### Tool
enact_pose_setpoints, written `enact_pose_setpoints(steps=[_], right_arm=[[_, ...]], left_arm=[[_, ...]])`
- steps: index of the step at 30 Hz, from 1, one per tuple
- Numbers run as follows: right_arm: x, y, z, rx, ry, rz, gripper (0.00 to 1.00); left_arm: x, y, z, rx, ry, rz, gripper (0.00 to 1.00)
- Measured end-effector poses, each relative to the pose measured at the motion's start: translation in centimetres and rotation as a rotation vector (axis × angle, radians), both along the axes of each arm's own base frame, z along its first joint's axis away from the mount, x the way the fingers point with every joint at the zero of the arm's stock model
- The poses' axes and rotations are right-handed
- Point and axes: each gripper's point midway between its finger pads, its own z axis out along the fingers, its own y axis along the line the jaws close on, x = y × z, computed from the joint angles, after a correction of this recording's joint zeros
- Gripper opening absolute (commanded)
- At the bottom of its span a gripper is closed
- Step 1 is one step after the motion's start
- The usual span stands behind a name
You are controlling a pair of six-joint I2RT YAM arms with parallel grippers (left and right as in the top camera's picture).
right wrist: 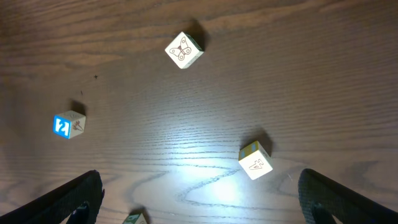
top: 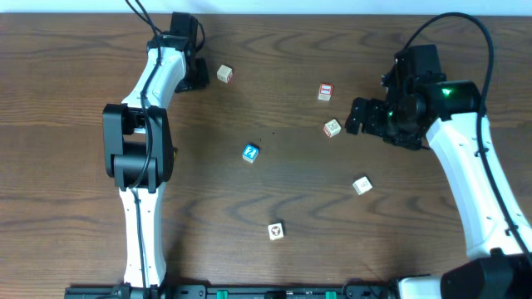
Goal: Spell out Ai2
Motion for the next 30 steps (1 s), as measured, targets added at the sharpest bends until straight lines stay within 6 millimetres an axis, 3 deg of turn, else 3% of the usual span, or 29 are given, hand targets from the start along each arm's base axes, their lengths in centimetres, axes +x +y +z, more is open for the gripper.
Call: enact_pose_setpoints(steps=[9,15,20,24,30], right_arm=[[-0.2,-0.1,-0.1,-0.004,0.009,-0.001,0.99],[-0.4,-0.3,-0.2,-0.014,0.018,-0.003,0.99],[-0.6,-0.5,-0.2,-0.025,0.027,-0.006,0.99],[-1.0,-0.6,-0.3,-0.031,0.042,-0.007,0.99],[-1.5,-0.9,-0.5,-0.050,0.063,-0.011,0.99]], left_arm=[[-0.6,-0.3,0.0,0.022,0.026,-0.057,0.20],[-2.2,-1.2,0.0,0.044,0.089,-0.085,0.22],[-4.1,-3.7,0.1,0.061,0.145,-0.140,0.19],[-5.6,-7.0,0.1,0.064,0.179,-0.215,0.13],[-8.1,-11.6,0.1,0.009,0.230,-0.317,0.10]])
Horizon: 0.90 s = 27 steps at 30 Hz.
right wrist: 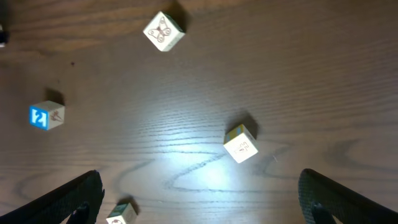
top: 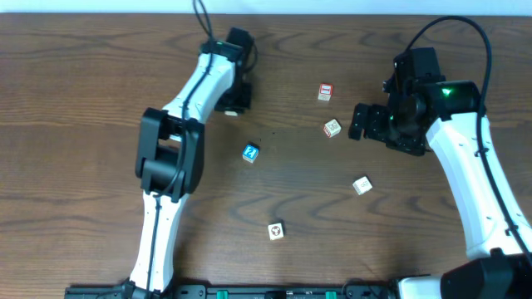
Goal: Spell out Ai2
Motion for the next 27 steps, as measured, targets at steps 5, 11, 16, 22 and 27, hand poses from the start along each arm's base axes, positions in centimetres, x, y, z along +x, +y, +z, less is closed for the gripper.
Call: enact_pose_setpoints(steps=[5,11,16,22,27], right_arm=[[-0.1,-0.2,0.0,-0.011,0.004,-0.002,0.99],[-0.1,-0.2,-0.1,-0.014,0.004,-0.003,0.99],[-0.2,-0.3,-0.1,-0.014,0.010,-0.003,0.99],[-0.3,-0.3,-0.1,-0.015,0.011,-0.003,0.99],[-0.3,-0.3,-0.1,-0.015,0.012,-0.003,0.99]], left_arm=[[-1.5,-1.0,0.0,-0.008,0.047,-0.023,0.11],[-3.7,-1.6,0.1,0.017,0.120,0.003,0.13],[-4.8,-1.9,0.2,0.031,0.154,0.034,0.18],[-5.3,-1.8,0.2,0.038,0.171,0.055,0.36],[-5.2,-1.7,0.2,0.045,0.167,0.064,0.56]])
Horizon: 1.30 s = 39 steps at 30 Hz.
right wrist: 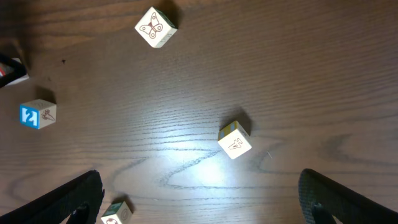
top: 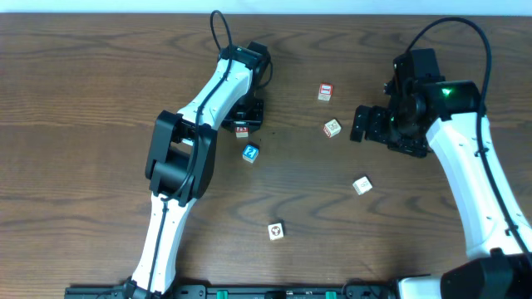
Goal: Spell out Ai2
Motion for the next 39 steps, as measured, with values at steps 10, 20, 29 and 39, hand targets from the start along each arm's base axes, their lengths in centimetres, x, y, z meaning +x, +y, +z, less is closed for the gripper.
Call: enact_pose_setpoints(steps=[10,20,29,39], right_arm=[[0.4,-0.1,0.1,-0.009,-0.015,-0.002,0.99],[4.1,-1.6,0.7,-0.085,-0.161,-0.083,0.99],[11.3,0.6,-2.4,0.050,-0.180,-0.256,0.99],[16.5,6.5,-7.6,0.202,-0.075,-0.535,0.99]], left_arm=[[0.0,0.2,0.3,0.009,-0.008,-0.007,0.63],[-0.1,2.4,20.0,-0.048,-0.441,-0.018,0.96],[-5.4,6.8,33.2,-0.063,-0.762,0.026,0.95],[-6.8,8.3,33.8,-0.011,-0.765,0.034,0.95]])
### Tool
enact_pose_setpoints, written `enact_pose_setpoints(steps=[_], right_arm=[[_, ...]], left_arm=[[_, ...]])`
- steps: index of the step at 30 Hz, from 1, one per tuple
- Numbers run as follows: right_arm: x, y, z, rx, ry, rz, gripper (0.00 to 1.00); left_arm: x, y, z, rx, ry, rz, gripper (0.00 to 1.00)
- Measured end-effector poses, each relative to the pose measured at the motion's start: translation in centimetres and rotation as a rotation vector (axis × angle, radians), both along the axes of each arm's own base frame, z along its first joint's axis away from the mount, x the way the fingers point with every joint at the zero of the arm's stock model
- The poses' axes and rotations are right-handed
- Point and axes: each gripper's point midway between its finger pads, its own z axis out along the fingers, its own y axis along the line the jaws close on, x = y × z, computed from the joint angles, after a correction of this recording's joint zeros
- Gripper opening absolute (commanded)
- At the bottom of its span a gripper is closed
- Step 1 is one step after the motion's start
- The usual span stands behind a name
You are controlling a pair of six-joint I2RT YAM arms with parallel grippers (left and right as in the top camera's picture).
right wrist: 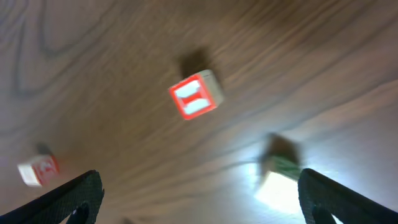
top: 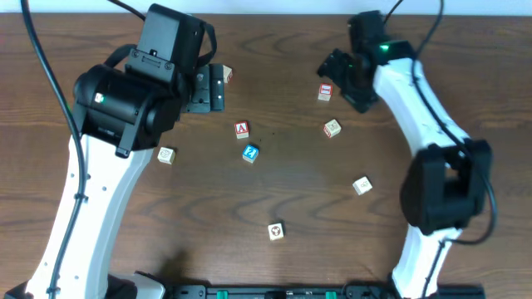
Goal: Spell out Ai2
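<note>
A red-faced I block [top: 325, 91] lies at the far right; in the right wrist view this I block [right wrist: 196, 94] sits ahead of my right gripper [right wrist: 199, 205], between the lines of its wide-open fingers. Overhead, the right gripper [top: 334, 68] hovers just beyond it. The red A block [top: 241, 129] rests free at the middle, directly above the blue 2 block [top: 250, 153]. My left gripper [top: 208, 87] is raised at the far left, open and holding nothing.
Other letter blocks are scattered about: one [top: 332, 128] right of the middle, one [top: 361, 185] lower right, one [top: 275, 230] near the front, one [top: 166, 154] beside the left arm, one [top: 225, 75] next to the left gripper. A blurred block [right wrist: 280, 168] shows near my right finger.
The left gripper has left the red A block beside the blue 2 and now sits high at the far left. The right gripper has moved from the right side to the I block.
The left gripper was at the far left by a block, then nearer the middle, then down at the red A block just above the blue 2. The right gripper hung open on the right throughout. Now A lies released and the right gripper is over the I block.
</note>
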Motion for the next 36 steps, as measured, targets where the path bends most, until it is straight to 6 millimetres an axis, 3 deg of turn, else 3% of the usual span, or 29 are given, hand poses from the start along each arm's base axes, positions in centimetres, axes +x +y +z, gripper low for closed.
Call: enact_pose_setpoints(steps=[6,20,23,28,30,34,36], right_arm=[[0.6,1.7,-2.4,0.092,0.057,-0.234,0.99],[2.4,0.9,-2.5,0.144,0.019,-0.485,0.99],[2.6,0.8,-3.2,0.150,0.026,-0.508,0.99],[3.2,0.9,-6.2,0.163,0.055,-0.531,0.98],[3.4,0.8,-7.5,0.170,0.070,-0.538,0.89],[4.2,0.6,-7.4,0.187,0.049,-0.550,0.77],[4.2,0.6,-7.6,0.187,0.053,-0.551,0.64]], left_arm=[[-0.5,0.3,-0.4,0.022,0.027,-0.003,0.95],[-0.6,0.4,-0.4,0.029,0.029,-0.008,0.95],[-0.6,0.4,-0.4,0.029,0.028,-0.008,0.95],[-0.5,0.4,-0.4,0.029,0.028,-0.008,0.95],[-0.5,0.4,-0.4,0.031,0.028,-0.010,0.95],[-0.5,0.4,-0.4,0.035,0.028,-0.016,0.95],[-0.5,0.4,-0.4,0.036,0.029,-0.016,0.96]])
